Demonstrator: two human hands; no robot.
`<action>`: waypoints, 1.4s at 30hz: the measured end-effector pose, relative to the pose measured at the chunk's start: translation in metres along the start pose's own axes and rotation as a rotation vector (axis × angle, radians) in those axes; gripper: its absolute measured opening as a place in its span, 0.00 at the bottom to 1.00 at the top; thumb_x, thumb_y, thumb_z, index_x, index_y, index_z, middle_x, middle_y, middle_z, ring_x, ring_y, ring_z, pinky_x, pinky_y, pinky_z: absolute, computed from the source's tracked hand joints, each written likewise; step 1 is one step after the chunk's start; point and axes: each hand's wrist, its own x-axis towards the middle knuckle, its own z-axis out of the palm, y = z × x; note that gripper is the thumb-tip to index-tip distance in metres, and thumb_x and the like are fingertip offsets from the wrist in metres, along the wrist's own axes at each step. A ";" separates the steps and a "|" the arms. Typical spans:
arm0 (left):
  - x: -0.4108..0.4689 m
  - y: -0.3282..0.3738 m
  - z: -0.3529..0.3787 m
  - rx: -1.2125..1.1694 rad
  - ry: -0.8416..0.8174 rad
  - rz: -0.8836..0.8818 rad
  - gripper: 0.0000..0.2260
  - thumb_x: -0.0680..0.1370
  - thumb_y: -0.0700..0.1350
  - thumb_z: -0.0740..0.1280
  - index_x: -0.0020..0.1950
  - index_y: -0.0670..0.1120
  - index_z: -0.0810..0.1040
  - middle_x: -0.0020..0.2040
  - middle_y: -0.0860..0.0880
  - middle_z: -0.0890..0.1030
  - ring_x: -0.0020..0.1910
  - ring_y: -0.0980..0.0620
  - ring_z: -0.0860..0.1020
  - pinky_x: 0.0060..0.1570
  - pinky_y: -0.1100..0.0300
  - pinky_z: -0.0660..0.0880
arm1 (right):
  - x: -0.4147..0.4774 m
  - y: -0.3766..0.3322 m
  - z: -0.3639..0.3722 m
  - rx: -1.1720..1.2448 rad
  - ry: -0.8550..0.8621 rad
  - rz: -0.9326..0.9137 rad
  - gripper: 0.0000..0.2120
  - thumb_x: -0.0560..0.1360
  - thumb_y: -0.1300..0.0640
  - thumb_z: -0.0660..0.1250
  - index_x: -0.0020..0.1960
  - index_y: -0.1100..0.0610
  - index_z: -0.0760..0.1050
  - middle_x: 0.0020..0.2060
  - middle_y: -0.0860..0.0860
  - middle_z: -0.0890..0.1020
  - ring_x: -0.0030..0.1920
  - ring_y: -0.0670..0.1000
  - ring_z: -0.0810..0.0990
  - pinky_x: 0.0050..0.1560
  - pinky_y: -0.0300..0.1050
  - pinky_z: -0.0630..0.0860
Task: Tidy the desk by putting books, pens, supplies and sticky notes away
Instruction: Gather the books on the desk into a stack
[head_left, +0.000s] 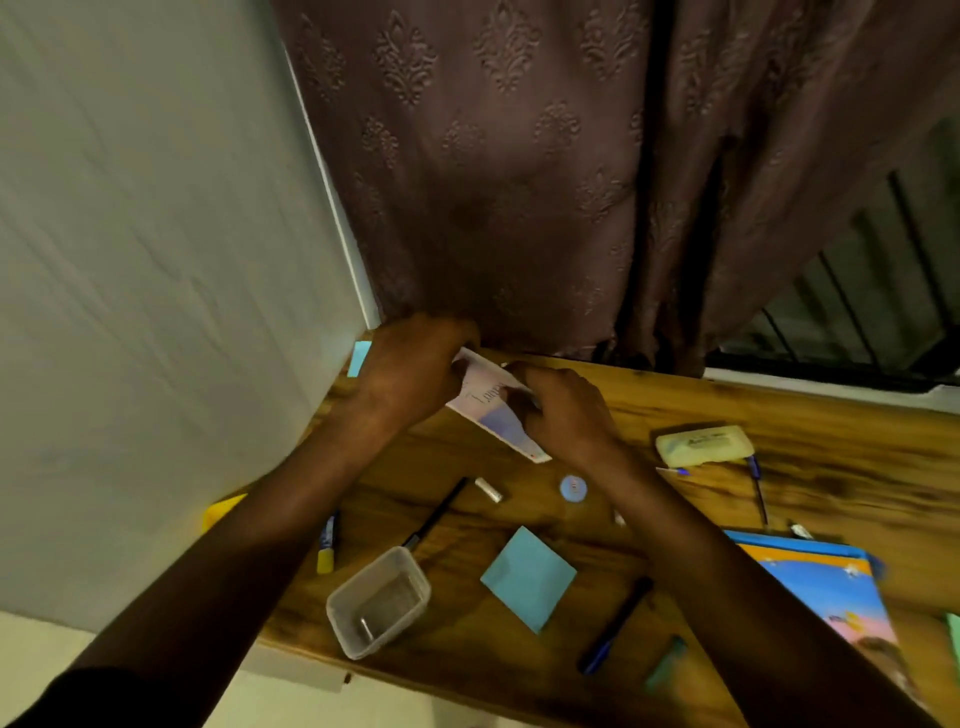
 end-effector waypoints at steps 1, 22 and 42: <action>0.002 0.007 0.002 0.030 0.043 0.020 0.20 0.73 0.49 0.74 0.65 0.55 0.77 0.66 0.50 0.80 0.64 0.44 0.77 0.65 0.51 0.72 | -0.009 0.007 -0.008 0.038 0.010 0.040 0.13 0.81 0.50 0.66 0.64 0.49 0.79 0.57 0.52 0.86 0.55 0.59 0.83 0.48 0.47 0.77; -0.112 0.286 0.137 -1.354 -0.446 -0.649 0.11 0.76 0.43 0.75 0.57 0.41 0.83 0.53 0.47 0.87 0.50 0.46 0.86 0.53 0.42 0.83 | -0.293 0.172 -0.142 0.821 0.311 0.825 0.12 0.77 0.55 0.74 0.60 0.53 0.80 0.52 0.49 0.87 0.49 0.49 0.87 0.43 0.37 0.81; -0.171 0.368 0.215 -1.227 -0.604 -0.728 0.12 0.79 0.39 0.71 0.61 0.46 0.75 0.55 0.46 0.83 0.49 0.50 0.84 0.40 0.61 0.82 | -0.407 0.244 -0.114 0.350 0.079 0.978 0.10 0.79 0.54 0.72 0.57 0.57 0.83 0.56 0.54 0.86 0.54 0.58 0.86 0.51 0.42 0.78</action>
